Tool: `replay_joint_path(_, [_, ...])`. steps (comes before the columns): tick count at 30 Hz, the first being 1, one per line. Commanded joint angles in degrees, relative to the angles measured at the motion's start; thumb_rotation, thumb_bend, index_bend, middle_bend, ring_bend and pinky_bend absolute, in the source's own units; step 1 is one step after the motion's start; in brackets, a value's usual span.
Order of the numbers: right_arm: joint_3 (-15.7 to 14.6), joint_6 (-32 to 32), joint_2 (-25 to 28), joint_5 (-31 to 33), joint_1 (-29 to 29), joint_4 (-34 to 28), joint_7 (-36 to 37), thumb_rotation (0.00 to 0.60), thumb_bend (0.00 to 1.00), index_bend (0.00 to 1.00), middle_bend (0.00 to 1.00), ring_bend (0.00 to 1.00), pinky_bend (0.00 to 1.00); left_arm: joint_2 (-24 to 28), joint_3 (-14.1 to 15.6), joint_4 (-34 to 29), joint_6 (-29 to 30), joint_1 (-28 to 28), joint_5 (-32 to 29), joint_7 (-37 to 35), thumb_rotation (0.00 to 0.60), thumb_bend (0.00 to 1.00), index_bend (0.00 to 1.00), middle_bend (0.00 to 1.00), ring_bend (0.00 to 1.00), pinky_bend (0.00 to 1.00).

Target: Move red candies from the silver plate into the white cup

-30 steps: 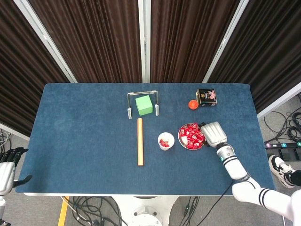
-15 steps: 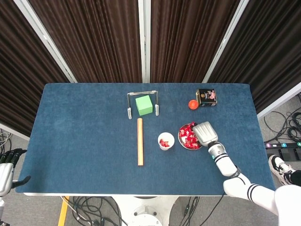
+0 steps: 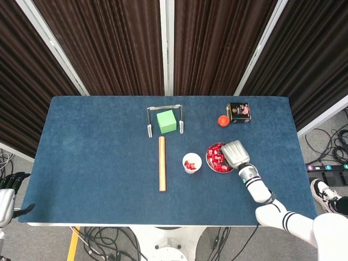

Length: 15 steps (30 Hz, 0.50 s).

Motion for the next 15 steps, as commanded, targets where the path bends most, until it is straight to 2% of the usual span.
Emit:
replay_joint_path(1, [0.09,0.01,-0.09,-0.01,-0.05,-0.01,0.25,0.6,0.31,0.52,0.52,0.82,1.0,0.0,0.02,0.04,0.02,0.05,-0.02,-0.02,0.6,0.0,0.27,0.28,0.2,0.21])
replay_joint_path(15, [1.42,0.5,2.2,0.01,0.24,-4.56,1.13,0.6,0.36,0.54,0.56,0.83,1.0,0.17,-0.05,-0.2,-0.07,-0.01,-0.09,0.2,0.6,0.0,0.27,0.28,0.2,0.21])
